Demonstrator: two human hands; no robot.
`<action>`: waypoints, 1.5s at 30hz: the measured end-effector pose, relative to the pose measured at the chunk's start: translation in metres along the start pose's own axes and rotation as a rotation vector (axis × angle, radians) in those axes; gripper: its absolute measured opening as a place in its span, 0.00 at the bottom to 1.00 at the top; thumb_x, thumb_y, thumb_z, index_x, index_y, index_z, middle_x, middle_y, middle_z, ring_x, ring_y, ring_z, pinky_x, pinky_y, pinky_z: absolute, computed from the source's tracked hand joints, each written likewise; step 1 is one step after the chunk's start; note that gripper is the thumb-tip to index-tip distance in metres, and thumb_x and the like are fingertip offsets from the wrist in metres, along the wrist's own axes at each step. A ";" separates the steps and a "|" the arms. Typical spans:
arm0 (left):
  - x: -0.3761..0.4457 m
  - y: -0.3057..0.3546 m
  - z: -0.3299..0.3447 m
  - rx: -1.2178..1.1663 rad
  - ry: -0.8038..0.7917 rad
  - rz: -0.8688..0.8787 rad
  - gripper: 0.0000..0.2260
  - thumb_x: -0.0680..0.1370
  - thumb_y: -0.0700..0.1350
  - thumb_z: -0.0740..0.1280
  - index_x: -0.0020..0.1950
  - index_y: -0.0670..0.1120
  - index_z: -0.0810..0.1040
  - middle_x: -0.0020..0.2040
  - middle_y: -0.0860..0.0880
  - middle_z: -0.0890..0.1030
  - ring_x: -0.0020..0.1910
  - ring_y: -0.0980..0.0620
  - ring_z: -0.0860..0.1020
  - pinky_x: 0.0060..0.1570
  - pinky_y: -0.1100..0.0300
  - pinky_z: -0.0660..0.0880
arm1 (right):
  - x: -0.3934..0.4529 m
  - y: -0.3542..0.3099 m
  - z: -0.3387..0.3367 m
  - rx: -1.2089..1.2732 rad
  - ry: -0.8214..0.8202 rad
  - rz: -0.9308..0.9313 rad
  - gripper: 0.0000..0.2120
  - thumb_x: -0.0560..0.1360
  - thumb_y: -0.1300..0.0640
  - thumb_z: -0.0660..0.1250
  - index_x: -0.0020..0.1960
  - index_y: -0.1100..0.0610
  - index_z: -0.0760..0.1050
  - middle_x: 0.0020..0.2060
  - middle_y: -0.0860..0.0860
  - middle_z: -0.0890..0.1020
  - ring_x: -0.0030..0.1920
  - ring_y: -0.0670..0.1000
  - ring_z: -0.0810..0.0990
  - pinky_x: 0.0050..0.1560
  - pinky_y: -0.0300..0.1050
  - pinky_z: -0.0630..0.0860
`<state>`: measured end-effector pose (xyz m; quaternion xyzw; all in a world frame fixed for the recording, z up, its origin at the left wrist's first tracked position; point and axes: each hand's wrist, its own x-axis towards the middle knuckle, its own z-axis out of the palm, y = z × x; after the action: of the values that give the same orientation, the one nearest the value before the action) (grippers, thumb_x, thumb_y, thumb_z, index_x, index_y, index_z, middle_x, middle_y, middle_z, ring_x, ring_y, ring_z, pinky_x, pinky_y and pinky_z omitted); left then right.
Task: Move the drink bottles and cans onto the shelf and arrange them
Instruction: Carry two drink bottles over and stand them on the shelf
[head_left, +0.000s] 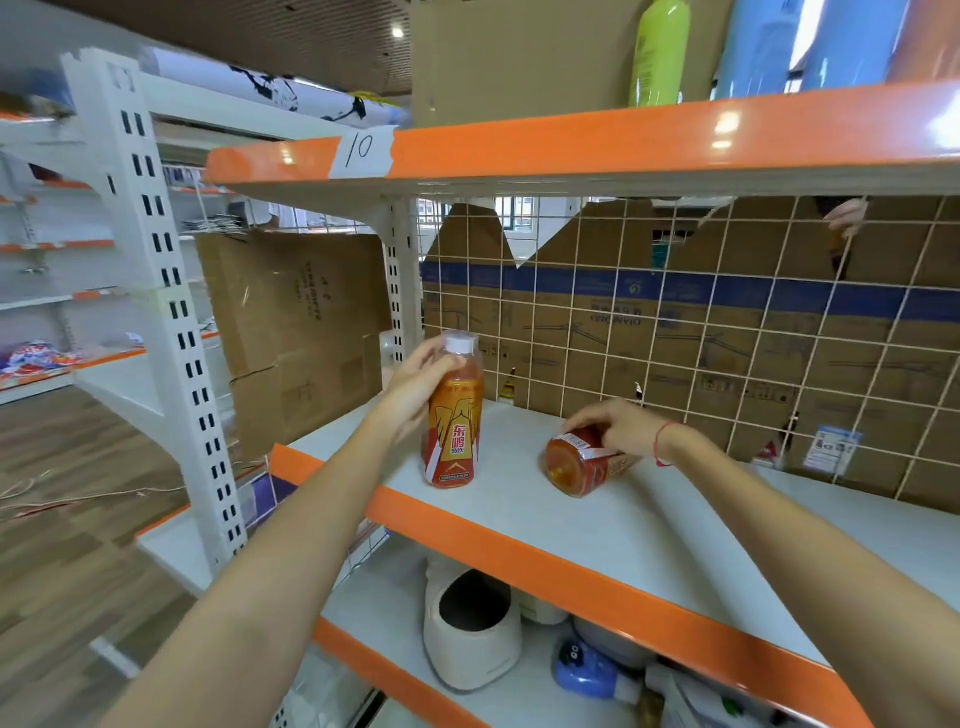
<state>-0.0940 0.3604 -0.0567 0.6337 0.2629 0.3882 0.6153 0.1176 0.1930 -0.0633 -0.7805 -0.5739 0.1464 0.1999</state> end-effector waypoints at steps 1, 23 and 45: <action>0.000 0.001 0.002 0.006 0.005 0.002 0.23 0.77 0.44 0.67 0.71 0.49 0.68 0.64 0.44 0.75 0.59 0.46 0.76 0.51 0.56 0.76 | 0.003 0.005 0.001 0.138 0.094 0.056 0.23 0.72 0.73 0.54 0.56 0.53 0.77 0.53 0.50 0.79 0.58 0.52 0.77 0.51 0.39 0.74; -0.017 -0.003 -0.008 0.038 -0.017 0.028 0.21 0.78 0.45 0.65 0.70 0.55 0.65 0.58 0.52 0.75 0.53 0.55 0.75 0.43 0.62 0.73 | 0.019 0.012 0.022 1.134 0.308 0.598 0.25 0.65 0.61 0.76 0.58 0.50 0.72 0.44 0.56 0.77 0.40 0.56 0.77 0.49 0.51 0.76; -0.010 -0.024 -0.003 -0.155 0.069 0.036 0.25 0.76 0.48 0.69 0.72 0.56 0.66 0.62 0.47 0.77 0.59 0.46 0.76 0.52 0.51 0.77 | 0.041 -0.050 0.052 0.737 0.570 0.369 0.31 0.64 0.56 0.77 0.63 0.61 0.69 0.64 0.59 0.66 0.62 0.60 0.69 0.62 0.53 0.71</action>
<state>-0.0986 0.3569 -0.0821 0.5752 0.2416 0.4401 0.6458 0.0645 0.2521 -0.0848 -0.7555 -0.2589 0.1534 0.5819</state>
